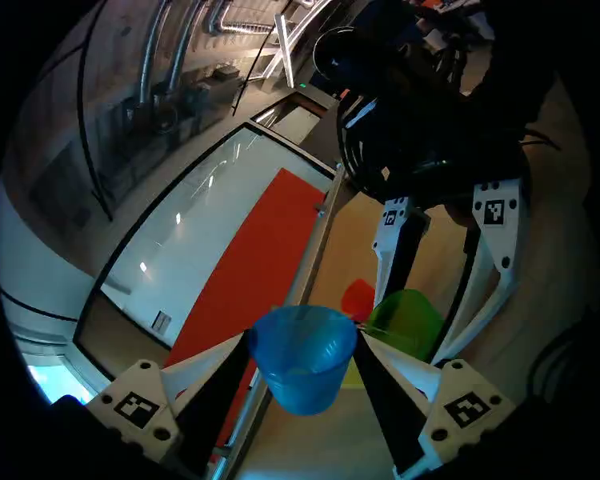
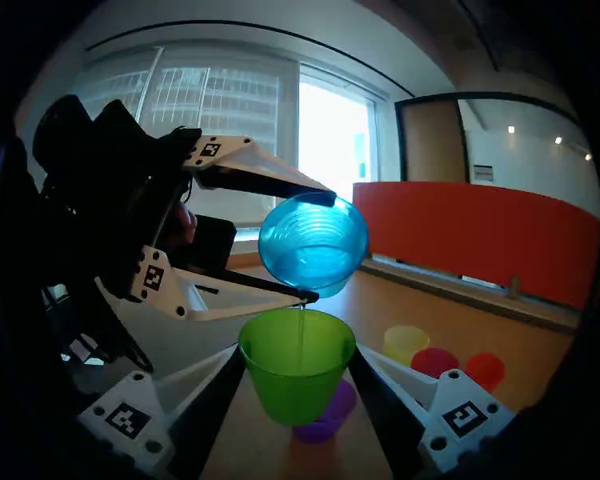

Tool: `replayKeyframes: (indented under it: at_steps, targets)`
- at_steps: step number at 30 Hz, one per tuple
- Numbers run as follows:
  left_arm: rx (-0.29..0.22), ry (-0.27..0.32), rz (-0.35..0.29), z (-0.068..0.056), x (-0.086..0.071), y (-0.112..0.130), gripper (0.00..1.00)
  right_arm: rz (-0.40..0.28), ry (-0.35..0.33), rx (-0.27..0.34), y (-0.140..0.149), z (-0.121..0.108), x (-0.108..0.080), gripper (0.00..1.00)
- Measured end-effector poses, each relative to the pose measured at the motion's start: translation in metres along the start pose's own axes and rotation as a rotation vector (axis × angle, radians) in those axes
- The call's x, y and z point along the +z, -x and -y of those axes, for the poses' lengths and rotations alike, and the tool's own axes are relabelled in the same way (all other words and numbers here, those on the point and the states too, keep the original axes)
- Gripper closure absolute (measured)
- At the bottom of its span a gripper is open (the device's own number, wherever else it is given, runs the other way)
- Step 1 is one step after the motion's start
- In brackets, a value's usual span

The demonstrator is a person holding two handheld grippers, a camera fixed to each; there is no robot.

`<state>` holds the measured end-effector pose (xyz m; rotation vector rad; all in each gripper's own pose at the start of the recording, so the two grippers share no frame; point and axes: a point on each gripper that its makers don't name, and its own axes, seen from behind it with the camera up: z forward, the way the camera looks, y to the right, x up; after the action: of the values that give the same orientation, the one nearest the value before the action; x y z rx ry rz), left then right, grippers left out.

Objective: Pour water

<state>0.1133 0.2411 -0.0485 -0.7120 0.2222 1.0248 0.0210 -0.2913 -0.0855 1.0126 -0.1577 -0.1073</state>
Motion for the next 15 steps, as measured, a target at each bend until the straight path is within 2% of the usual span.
replayKeyframes:
  at_steps: [15]
  targets:
    - [0.042, -0.007, -0.002, 0.0006, -0.0008, -0.003, 0.12, -0.002, 0.002, -0.004, -0.0016, 0.0006, 0.0002, 0.09]
